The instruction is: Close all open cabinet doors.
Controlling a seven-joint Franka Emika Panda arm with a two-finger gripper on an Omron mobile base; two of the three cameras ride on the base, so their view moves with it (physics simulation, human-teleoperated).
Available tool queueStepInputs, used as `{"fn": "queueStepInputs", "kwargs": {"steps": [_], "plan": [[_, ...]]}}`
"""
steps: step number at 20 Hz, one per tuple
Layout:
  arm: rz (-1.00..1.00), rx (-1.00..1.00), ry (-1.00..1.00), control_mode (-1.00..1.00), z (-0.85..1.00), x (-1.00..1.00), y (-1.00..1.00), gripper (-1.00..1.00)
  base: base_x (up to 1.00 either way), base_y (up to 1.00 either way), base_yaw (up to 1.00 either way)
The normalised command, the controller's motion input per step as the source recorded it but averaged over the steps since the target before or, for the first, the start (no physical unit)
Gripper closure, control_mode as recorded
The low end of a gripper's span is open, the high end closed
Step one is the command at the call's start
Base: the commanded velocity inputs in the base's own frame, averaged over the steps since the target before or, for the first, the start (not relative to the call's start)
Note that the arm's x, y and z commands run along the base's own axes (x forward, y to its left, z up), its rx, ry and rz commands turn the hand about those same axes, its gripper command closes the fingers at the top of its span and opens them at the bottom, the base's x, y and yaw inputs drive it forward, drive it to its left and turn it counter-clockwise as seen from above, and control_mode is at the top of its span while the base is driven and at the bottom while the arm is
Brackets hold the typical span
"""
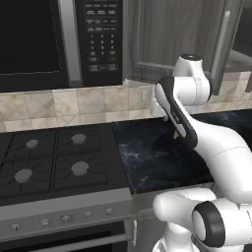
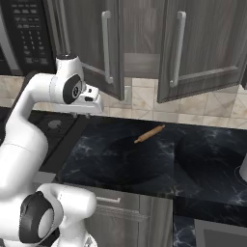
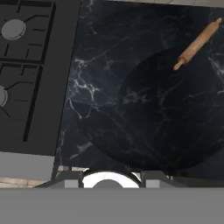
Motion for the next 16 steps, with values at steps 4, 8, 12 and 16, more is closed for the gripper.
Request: {"fn": "queueStepInputs", "kwargs": {"steps": [4,8,12,16], "plan": [[0.02,0.0,-0.06,-1.0,0.0,-0.14,-0.01,-1.0,0.0,0.0,0.0],[0.06,0.0,-0.24,-1.0,0.01,-0.38,-0.35,-1.0,0.0,0.0,0.0],[0.04,0.04,-0.37,-1.0,0.11,-0.53,-0.72,-1.0,0.0,0.0,0.0],[0.03,0.04,-0.42,-1.0,0.15,-0.38,-0.75,-1.0,0.0,0.0,0.0]]}}
